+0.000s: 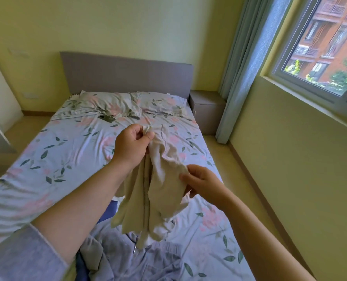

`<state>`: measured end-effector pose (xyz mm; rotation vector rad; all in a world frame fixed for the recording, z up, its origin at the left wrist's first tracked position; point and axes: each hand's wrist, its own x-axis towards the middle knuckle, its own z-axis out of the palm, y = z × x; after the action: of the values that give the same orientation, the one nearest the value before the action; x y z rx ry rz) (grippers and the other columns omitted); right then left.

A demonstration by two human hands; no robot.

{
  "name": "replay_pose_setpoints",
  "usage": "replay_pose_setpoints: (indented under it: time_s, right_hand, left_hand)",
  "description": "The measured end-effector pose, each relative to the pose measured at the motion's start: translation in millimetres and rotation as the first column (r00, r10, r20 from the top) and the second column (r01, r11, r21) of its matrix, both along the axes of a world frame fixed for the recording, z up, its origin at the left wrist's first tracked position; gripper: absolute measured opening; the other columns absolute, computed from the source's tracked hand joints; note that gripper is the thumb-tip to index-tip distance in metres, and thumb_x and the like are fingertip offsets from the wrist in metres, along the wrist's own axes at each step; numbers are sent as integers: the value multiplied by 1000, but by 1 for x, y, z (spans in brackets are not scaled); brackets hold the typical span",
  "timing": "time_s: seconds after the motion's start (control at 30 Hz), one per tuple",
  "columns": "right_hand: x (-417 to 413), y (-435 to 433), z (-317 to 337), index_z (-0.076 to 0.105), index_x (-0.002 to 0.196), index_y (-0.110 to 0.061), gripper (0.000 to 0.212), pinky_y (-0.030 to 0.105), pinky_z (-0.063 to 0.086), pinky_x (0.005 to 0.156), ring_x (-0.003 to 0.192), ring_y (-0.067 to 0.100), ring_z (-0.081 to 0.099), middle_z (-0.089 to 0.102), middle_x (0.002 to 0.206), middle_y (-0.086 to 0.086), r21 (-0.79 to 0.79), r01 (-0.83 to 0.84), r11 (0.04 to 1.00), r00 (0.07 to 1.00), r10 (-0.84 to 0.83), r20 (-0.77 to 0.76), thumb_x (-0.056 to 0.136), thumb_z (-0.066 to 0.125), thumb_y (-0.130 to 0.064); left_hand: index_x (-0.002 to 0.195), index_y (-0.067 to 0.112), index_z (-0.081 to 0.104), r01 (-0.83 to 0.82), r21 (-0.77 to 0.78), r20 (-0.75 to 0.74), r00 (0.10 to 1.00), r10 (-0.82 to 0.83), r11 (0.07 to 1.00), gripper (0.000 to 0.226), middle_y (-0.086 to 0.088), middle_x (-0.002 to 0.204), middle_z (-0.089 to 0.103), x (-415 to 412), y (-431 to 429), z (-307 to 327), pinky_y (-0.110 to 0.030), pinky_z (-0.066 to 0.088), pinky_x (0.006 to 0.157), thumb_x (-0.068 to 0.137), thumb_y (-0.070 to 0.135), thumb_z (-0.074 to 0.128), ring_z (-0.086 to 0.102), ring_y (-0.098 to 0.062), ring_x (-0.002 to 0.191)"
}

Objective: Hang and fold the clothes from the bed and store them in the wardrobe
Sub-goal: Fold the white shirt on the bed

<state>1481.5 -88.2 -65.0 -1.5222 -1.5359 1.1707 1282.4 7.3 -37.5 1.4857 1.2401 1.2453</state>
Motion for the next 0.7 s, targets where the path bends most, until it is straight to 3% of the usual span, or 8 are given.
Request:
replay_pose_setpoints:
  time_s: [0.07,0.17,0.3,0.37,0.47,0.57,0.63,0.7]
  right_hand:
    - [0,5,14,57,91,-2,21,26,50,55,58,13,65,65,67,0,68,50,996,987,-39,-156,102,49,-18]
    - [1,19,44,59,94,-4,20,27,49,57,60,15,65,66,69,1,151,128,980,928,-65,-367,103,45,-16]
    - [-11,35,65,59,96,-7,17,22,53,61,68,18,71,72,77,6,144,121,982,915,-55,-399,102,45,-14]
    - [-17,42,70,57,100,-6,15,22,54,62,73,19,73,72,81,7,129,155,980,878,-76,-473,103,44,-15]
    - [-20,48,85,59,96,-10,16,24,57,64,80,23,74,74,88,9,135,222,966,787,-97,-609,103,46,-15]
    - [-22,51,100,61,95,-11,17,26,57,68,85,24,74,74,91,11,158,251,955,749,-89,-656,103,47,-17]
    - [-21,52,109,61,94,-10,17,26,58,69,84,23,74,75,88,10,166,258,952,739,-84,-668,103,47,-15]
    - [-20,51,117,62,93,-10,16,28,58,71,84,23,73,74,88,9,177,259,949,738,-77,-670,102,49,-15]
  left_hand:
    - [85,-2,59,8,-75,20,1000,-6,997,19,-23,89,68,-5,1,-7,-47,60,77,95,14,59,69,-30,81]
    - [87,2,63,34,-176,45,999,-26,984,14,-18,96,71,-13,-3,-19,-36,61,74,96,13,57,72,-29,85]
    - [88,14,67,111,-212,-109,985,-136,971,5,-11,89,73,-24,-20,-41,-46,58,84,91,18,66,71,-25,85]
    - [90,14,70,175,-196,-173,962,-210,965,11,-6,85,74,-26,-31,-51,-47,56,84,86,24,72,71,-20,82]
    - [83,32,72,298,-225,-249,903,-350,928,33,12,81,73,-24,-49,-56,-31,54,75,57,51,75,68,1,78]
    - [99,41,65,440,-291,-167,851,-499,849,59,17,102,71,-19,-60,-64,-24,53,85,47,55,88,66,1,98]
    - [105,41,58,414,-268,-180,865,-468,870,70,18,103,69,-11,-62,-70,-19,53,84,46,59,89,65,1,98]
    - [101,33,61,308,-217,-177,921,-347,926,49,10,96,71,-2,-58,-69,-20,55,78,63,51,85,67,-4,90]
